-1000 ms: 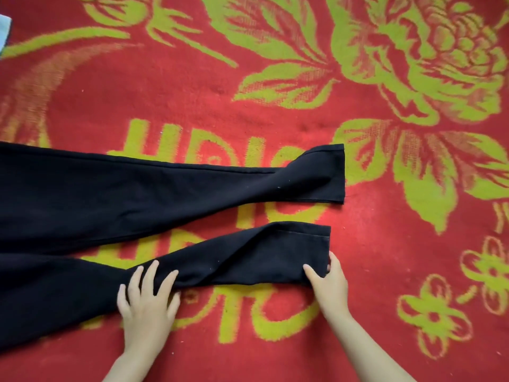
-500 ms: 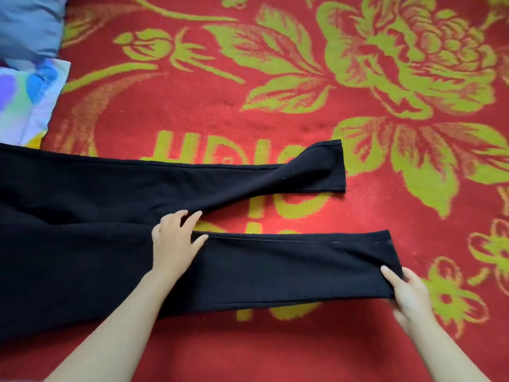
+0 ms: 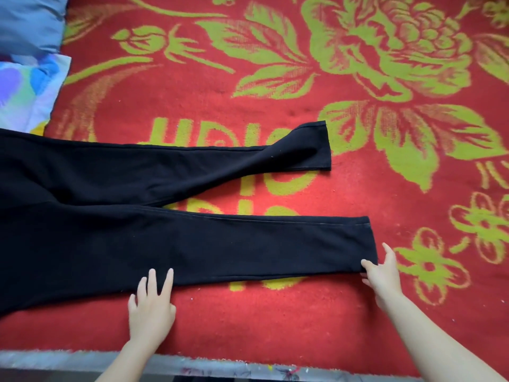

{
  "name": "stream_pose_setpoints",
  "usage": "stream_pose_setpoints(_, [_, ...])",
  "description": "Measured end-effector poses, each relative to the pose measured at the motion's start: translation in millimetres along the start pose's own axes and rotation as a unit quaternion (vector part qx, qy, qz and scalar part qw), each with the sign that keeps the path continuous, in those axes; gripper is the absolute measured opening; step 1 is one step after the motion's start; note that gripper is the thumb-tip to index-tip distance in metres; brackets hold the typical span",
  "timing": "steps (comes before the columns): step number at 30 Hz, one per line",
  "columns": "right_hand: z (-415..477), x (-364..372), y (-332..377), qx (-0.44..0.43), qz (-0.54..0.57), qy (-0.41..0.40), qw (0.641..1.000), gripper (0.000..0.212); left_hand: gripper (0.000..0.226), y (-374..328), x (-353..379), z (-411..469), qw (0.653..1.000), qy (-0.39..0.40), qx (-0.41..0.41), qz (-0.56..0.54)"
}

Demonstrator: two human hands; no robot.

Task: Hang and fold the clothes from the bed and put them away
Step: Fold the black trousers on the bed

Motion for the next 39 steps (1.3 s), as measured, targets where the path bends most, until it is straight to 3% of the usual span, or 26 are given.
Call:
stream_pose_setpoints(2, [1,-2,7,-0.025,-0.172,-0.041,0.984,0.064,0.074,-2,-2,5,0.999,0.012,-0.013,0.048])
stream_pose_setpoints(4, [1,4,19,-0.051,-0.261,-0.047,0.963,0.055,0.072,-5,-6,9,0.998,0.031,-0.030,0.053])
stream_pose_setpoints(11, [5,46,94,-0.157,-0.368,-0.060,0.915,0.036,0.070,-7,-12,19,0.994,0.070,-0.020,0.081])
stream_pose_setpoints(16, [28,80,151,-0.187,-0.235,0.030,0.953,0.047,0.048,-7,-34,42,0.999,0.030,-0.018,0.015])
stream_pose_setpoints(20, [52,92,174,-0.104,-0.071,0.053,0.991,0.051,0.065,-24,-44,63,1.000,0.011,-0.006,-0.026])
stream_pose_setpoints(24, [73,101,191,-0.034,0.028,0.046,0.998,0.048,0.073,-35,-32,79,0.997,0.072,0.016,-0.002])
stream_pose_setpoints(28, [88,107,194,-0.007,0.059,0.012,0.998,0.051,0.074,-27,-26,86,0.991,0.129,0.038,-0.002])
stream_pose_setpoints(31, [97,101,190,0.013,0.068,-0.016,0.997,0.026,0.079,-26,-34,90,0.984,0.170,0.046,0.009])
stream_pose_setpoints(36, [101,73,193,-0.003,0.112,0.035,0.993,0.012,0.083,-29,-48,93,0.968,0.247,0.041,-0.004])
stream_pose_setpoints(39, [97,43,185,-0.018,0.109,0.009,0.994,0.027,0.084,-29,-54,96,0.959,0.279,0.040,-0.012])
Point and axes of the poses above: each hand's wrist, its own z-axis towards the middle knuckle, its own x-axis out of the palm, y = z × x, the point moved 3 cm from there along z, towards the middle knuckle, and after that the axes turned 9 degrees about y, right-handed, at the moved point
